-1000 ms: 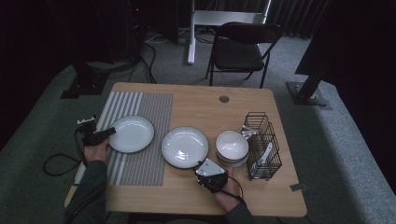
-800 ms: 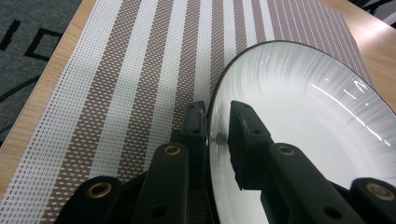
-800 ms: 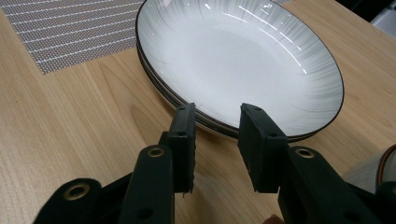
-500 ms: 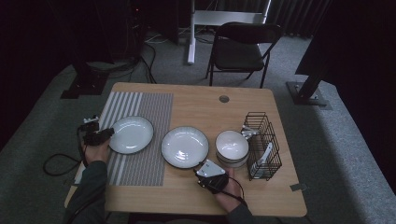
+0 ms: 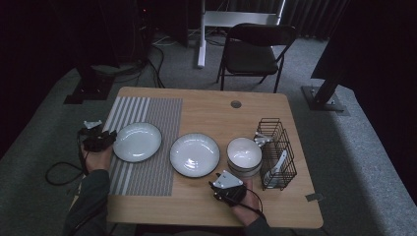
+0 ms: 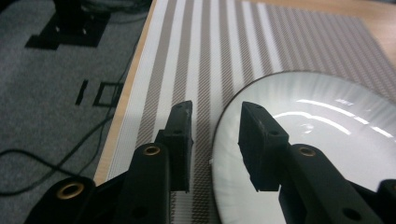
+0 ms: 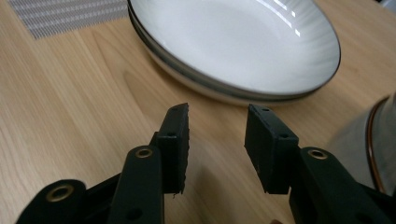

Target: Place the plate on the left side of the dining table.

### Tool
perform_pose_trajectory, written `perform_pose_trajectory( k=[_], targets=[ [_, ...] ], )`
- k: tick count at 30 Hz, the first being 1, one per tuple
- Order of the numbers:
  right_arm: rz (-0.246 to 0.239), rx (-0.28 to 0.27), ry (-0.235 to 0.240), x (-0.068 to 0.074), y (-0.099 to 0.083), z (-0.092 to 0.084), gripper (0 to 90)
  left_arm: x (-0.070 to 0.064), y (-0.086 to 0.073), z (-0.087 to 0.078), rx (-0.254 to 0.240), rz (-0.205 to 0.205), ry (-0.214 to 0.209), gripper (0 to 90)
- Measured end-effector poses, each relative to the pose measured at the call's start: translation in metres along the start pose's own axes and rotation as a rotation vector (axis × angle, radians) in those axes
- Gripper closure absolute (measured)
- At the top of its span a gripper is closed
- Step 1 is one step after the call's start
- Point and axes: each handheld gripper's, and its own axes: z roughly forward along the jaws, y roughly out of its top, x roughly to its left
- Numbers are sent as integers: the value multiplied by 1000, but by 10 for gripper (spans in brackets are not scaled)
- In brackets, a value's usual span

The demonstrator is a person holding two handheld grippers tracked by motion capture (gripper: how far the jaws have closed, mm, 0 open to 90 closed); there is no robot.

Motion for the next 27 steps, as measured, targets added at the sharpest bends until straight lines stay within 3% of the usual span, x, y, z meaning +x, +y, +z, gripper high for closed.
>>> perform_pose_trajectory(
  k=[5, 7, 10, 12, 13, 14, 16, 17, 20, 21, 24, 27],
  targets=[
    [11, 17, 7, -4, -8, 0, 576, -10, 4, -6, -28, 10, -34, 633],
    [38, 22, 33, -8, -12, 2, 560, -19, 7, -10, -49, -4, -97, 623],
    [44, 25, 43, -10, -13, 3, 553, -25, 8, -10, -52, -6, -130, 619],
    [47, 34, 49, -10, -15, 4, 546, -32, 8, -10, -52, -12, -168, 616],
    [50, 36, 52, -10, -15, 4, 543, -40, 8, -8, -47, -12, -212, 615],
    [50, 36, 52, -10, -15, 4, 543, -40, 8, -8, -47, -12, -212, 614],
    [55, 39, 60, -10, -16, 4, 539, -49, 8, -5, -40, -24, -273, 613],
    [55, 39, 60, -10, -16, 4, 539, -49, 8, -5, -40, -24, -273, 612],
    [65, 43, 78, -10, -19, 5, 531, -79, 10, 1, -18, 17, -381, 605],
    [65, 43, 78, -10, -19, 5, 531, -79, 10, 1, -18, 17, -381, 603],
    [73, 40, 83, -11, -21, 4, 526, -99, 14, 2, -9, 63, -435, 600],
    [80, 40, 86, -12, -22, 4, 524, -107, 16, 2, -4, 77, -455, 596]
  ],
)
